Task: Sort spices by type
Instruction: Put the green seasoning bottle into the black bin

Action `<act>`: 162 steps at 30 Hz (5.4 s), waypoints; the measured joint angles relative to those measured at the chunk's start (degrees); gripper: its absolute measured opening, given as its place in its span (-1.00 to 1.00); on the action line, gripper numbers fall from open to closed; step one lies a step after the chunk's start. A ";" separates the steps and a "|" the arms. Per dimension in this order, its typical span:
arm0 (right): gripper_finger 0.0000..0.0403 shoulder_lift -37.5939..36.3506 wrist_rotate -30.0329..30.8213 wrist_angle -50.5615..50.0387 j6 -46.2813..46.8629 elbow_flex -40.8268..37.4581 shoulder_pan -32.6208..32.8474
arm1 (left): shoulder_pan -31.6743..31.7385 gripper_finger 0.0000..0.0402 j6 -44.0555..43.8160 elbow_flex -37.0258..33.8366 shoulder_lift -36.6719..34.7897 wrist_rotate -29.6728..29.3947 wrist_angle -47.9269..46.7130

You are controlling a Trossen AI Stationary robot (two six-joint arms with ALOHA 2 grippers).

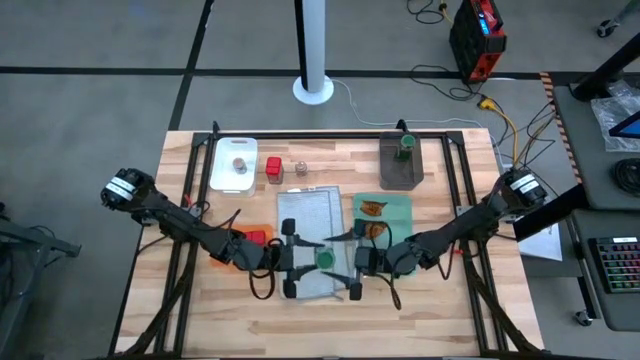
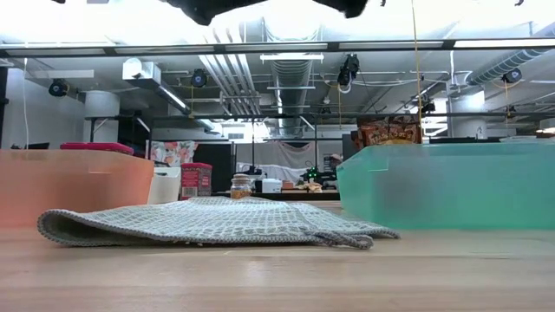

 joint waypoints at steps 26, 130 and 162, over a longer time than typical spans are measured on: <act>0.81 -1.86 12.12 -27.45 1.05 17.07 3.39 | 0.57 -0.10 -4.13 -3.24 -0.91 -4.03 -0.41; -0.02 -6.40 30.61 -62.81 75.21 -13.21 -43.93 | -3.30 0.38 -4.57 -1.50 -13.63 -22.21 -12.85; -0.20 -24.61 -7.82 -71.01 43.15 1.03 -48.97 | -5.70 0.38 -13.26 -1.50 -13.83 -22.08 -20.57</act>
